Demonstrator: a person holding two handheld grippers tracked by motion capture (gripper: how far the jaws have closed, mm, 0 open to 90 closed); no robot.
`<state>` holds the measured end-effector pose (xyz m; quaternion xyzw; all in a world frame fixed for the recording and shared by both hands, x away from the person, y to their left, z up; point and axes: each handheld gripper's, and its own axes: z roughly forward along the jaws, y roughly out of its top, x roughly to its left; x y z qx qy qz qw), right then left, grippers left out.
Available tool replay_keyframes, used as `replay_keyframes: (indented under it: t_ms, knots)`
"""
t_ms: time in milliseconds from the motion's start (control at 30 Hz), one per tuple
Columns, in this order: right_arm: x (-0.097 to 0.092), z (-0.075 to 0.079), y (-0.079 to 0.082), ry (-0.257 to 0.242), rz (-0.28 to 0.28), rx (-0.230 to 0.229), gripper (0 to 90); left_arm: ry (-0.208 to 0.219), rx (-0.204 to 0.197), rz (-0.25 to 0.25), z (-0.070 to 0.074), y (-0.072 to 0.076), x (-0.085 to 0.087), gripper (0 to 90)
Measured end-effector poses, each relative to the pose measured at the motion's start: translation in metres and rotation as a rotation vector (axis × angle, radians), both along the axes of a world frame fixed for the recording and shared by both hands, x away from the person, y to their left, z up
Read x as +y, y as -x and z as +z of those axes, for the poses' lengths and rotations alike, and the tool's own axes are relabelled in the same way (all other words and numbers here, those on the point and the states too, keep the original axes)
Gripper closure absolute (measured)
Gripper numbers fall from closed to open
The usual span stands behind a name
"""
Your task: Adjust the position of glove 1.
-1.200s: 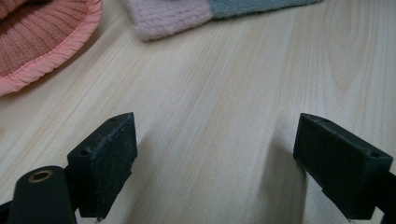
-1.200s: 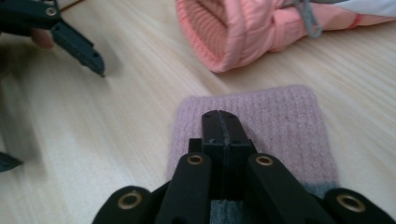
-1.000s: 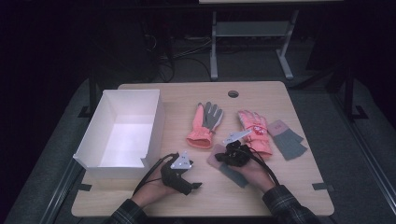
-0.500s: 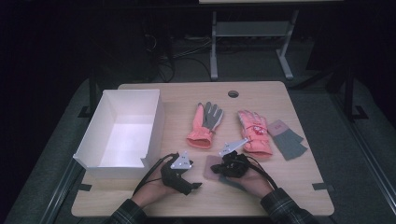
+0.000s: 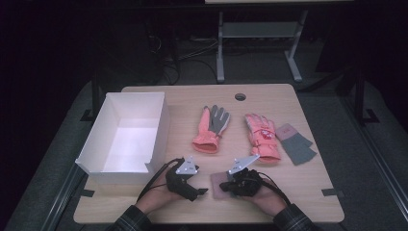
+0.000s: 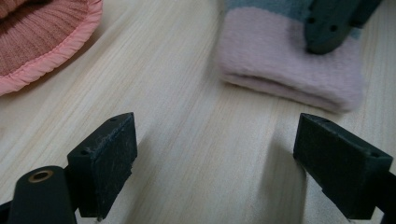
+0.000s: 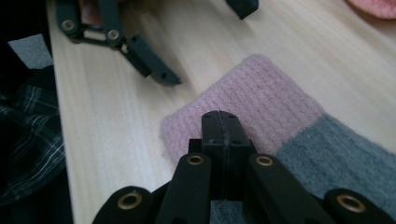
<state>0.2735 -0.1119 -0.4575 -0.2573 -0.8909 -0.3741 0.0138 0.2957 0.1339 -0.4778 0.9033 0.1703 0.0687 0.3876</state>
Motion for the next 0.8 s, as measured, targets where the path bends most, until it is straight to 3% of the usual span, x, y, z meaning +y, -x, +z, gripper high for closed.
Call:
replay_keyframes:
  t_ms: [233, 333, 433, 533, 800]
  knots:
    - [-0.004, 0.001, 0.009, -0.001, 0.013, -0.003, 89.9, -0.002, -0.003, -0.003, 0.000, 0.000, 0.000, 12.8]
    - [-0.010, 0.007, 0.008, -0.025, -0.010, -0.037, 89.6, 0.000, -0.002, -0.003, 0.000, 0.000, 0.000, 12.8]
    - [-0.016, 0.011, 0.006, -0.018, -0.039, -0.050, 89.6, 0.001, -0.003, -0.003, 0.000, 0.000, 0.000, 12.7]
    - [-0.040, 0.013, 0.000, 0.008, -0.118, -0.084, 89.7, 0.001, -0.002, -0.001, 0.000, 0.000, 0.000, 12.7]
    - [-0.089, 0.012, -0.001, 0.048, -0.250, -0.073, 89.7, 0.009, 0.000, 0.006, -0.001, 0.000, 0.000, 12.8]
